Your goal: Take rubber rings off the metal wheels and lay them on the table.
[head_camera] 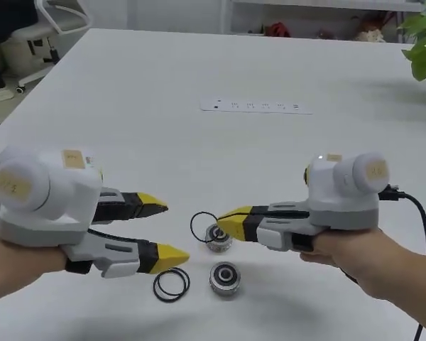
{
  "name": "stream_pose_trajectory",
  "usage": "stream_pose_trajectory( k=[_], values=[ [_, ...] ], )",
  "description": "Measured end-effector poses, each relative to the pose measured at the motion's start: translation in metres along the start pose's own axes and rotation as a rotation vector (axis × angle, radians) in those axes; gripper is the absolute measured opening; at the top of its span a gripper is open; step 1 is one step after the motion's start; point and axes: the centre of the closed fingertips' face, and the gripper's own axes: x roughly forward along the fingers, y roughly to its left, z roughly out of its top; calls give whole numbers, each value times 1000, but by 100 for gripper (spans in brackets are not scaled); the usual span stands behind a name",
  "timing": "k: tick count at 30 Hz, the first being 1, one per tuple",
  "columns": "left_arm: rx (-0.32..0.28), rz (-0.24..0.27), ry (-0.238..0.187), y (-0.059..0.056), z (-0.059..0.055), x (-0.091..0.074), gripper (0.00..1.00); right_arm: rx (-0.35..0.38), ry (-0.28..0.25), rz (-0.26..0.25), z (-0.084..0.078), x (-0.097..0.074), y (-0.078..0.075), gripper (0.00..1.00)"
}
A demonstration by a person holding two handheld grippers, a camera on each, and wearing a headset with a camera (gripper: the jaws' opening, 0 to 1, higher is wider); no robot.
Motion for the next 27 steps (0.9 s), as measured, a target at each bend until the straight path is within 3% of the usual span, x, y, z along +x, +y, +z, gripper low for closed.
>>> stream_pose_trajectory(
  k=[15,27],
  values=[
    [-24,18,-13,-3,-8,-13,51,-2,22,33,-6,7,14,0],
    [-38,29,2,-5,-22,-24,51,1,44,74,-12,17,24,0]
  ],
)
